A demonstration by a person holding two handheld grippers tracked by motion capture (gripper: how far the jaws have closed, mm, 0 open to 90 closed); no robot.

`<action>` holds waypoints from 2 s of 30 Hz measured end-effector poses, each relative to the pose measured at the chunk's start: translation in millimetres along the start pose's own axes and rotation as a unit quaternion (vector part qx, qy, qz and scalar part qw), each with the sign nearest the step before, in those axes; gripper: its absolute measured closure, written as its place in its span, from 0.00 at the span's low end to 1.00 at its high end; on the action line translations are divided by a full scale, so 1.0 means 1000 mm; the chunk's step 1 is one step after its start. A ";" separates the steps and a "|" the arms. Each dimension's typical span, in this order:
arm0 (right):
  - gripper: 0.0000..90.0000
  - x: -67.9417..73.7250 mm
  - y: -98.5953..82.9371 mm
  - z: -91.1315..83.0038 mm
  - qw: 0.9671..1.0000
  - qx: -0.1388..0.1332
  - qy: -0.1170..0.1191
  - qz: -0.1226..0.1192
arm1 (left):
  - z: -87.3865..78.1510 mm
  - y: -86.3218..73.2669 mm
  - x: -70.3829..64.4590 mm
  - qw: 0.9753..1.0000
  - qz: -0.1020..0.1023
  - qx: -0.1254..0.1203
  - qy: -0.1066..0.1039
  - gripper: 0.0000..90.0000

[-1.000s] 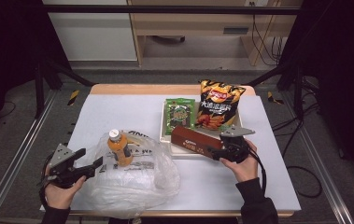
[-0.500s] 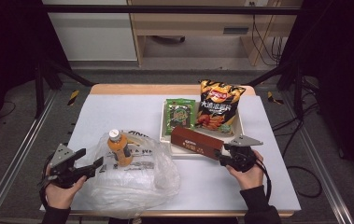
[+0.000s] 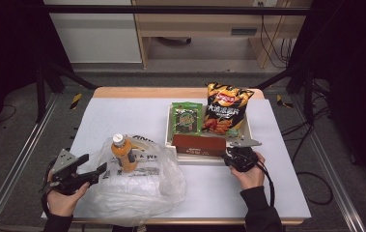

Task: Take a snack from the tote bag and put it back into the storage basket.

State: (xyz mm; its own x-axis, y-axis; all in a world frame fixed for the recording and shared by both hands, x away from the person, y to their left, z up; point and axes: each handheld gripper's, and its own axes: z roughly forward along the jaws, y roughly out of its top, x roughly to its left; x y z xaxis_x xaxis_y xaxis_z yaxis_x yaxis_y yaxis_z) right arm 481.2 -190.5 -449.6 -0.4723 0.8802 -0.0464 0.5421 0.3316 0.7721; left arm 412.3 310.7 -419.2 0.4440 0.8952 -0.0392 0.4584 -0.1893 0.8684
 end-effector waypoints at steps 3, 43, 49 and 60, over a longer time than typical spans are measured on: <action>0.77 0.001 0.000 0.003 1.000 -0.002 -0.009 0.000 | 0.000 0.000 0.000 1.000 0.000 0.000 -0.001 0.26; 0.65 0.004 -0.003 0.009 0.998 -0.056 0.001 0.004 | -0.005 0.004 0.001 1.000 -0.002 -0.015 -0.008 0.26; 0.56 0.007 -0.002 -0.009 0.997 -0.080 0.017 0.014 | -0.010 0.012 -0.003 0.999 0.004 -0.029 -0.012 0.26; 0.47 0.012 -0.006 -0.038 0.993 -0.112 0.038 0.026 | -0.021 0.035 -0.016 0.998 0.018 -0.063 -0.025 0.26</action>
State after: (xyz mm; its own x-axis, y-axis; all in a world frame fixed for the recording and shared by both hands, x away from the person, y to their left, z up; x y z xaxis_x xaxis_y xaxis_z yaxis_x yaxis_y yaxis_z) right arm 446.1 -194.8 -430.5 -0.5031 0.8634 0.0376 0.4023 0.1955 0.8944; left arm 405.2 298.1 -378.4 0.4980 0.8667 -0.0293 0.3425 -0.1655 0.9248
